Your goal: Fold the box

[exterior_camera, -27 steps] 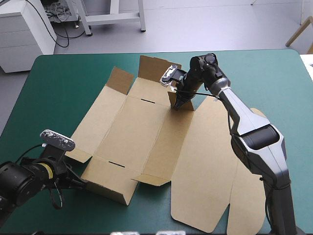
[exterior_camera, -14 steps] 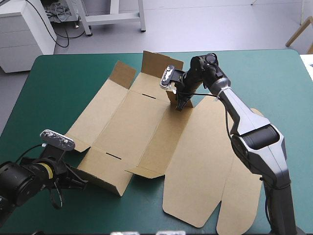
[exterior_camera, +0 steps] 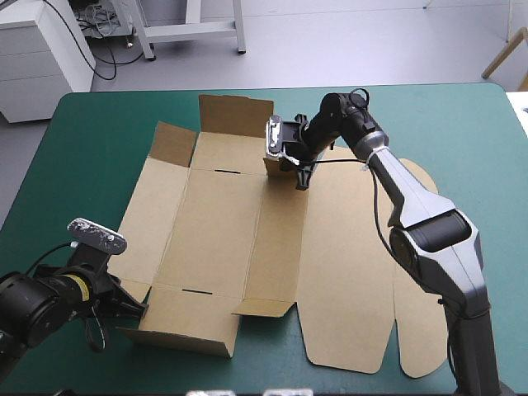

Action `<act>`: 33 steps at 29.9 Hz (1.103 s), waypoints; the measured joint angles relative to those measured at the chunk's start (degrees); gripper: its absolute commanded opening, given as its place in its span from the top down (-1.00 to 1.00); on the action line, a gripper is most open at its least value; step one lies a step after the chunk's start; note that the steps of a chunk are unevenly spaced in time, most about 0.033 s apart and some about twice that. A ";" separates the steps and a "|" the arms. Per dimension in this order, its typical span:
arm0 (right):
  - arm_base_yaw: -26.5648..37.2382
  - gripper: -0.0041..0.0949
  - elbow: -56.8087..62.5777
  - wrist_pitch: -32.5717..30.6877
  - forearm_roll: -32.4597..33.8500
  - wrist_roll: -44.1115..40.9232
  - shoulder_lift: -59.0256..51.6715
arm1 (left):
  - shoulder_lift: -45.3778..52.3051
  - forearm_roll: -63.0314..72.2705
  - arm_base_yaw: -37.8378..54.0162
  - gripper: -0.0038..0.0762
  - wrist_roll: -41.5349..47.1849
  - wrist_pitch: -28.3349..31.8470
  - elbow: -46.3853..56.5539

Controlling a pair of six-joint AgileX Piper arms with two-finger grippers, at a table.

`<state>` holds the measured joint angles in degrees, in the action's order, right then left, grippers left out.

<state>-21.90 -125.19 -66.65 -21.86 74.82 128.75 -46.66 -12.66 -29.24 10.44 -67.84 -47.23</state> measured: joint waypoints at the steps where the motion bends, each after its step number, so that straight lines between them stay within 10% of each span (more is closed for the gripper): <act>1: -0.12 0.96 0.00 0.00 -0.06 0.60 0.00 | 0.00 0.00 0.00 0.93 0.00 0.00 0.00; 27: -5.98 0.92 0.00 0.46 0.10 9.99 0.28 | 0.00 -0.16 0.00 0.93 0.00 0.24 0.00; 33: -5.98 0.38 0.00 1.38 1.29 9.66 0.28 | 0.00 -0.89 0.00 0.93 0.00 0.24 0.00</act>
<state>-27.89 -125.19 -65.27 -20.57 84.48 129.04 -46.66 -13.54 -29.24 10.44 -67.60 -47.23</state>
